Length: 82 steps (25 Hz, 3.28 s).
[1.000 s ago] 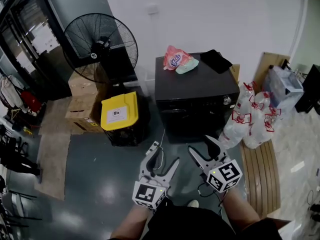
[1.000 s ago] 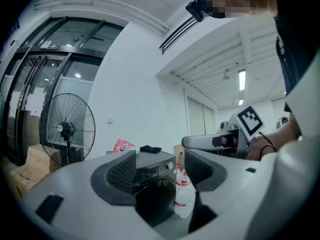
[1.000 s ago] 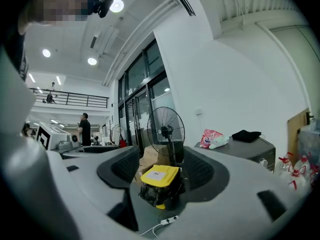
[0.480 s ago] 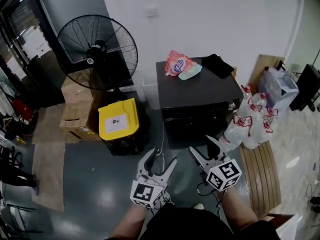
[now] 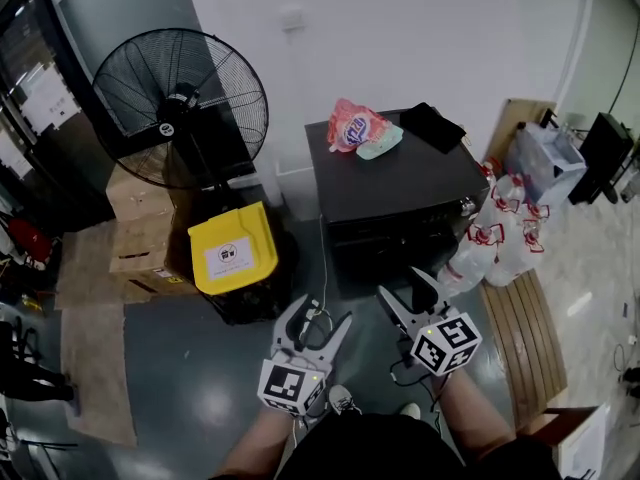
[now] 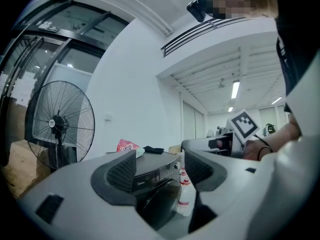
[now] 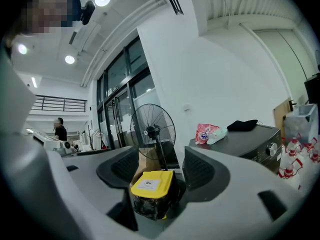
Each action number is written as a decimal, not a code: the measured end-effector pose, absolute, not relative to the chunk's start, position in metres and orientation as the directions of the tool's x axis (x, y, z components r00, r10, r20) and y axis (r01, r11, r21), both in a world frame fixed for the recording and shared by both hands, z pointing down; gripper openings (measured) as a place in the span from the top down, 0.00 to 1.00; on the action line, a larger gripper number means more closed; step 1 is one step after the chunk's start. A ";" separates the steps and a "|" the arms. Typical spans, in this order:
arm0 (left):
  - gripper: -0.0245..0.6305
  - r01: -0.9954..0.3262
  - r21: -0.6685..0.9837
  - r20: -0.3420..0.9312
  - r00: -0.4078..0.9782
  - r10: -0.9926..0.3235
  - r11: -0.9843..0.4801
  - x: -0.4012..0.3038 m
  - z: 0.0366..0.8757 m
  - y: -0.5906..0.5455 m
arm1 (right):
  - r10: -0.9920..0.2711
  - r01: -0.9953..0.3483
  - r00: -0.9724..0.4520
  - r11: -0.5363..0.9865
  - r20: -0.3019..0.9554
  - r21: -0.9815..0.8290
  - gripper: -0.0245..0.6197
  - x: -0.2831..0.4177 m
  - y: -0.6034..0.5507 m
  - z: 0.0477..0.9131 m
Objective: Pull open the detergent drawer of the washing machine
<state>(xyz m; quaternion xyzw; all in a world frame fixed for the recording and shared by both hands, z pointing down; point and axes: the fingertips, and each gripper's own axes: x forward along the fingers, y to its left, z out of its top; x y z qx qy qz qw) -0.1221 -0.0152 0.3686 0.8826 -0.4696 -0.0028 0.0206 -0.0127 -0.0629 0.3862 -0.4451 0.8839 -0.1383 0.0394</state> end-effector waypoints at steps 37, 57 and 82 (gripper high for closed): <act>0.54 -0.795 0.055 0.083 0.607 -0.790 -0.604 -0.138 0.403 -0.103 | -0.793 -0.625 -0.579 0.283 0.189 -0.727 0.39 -0.044 -0.207 0.522; 0.54 -0.803 0.101 0.173 0.596 -0.784 -0.588 -0.111 0.444 -0.182 | -0.784 -0.387 -0.576 0.012 0.231 -0.922 0.26 -0.034 -0.301 0.631; 0.54 -0.813 0.157 0.238 0.582 -0.778 -0.560 -0.098 0.479 -0.232 | -0.795 -0.212 -0.566 -0.114 0.217 -0.971 0.23 -0.023 -0.332 0.681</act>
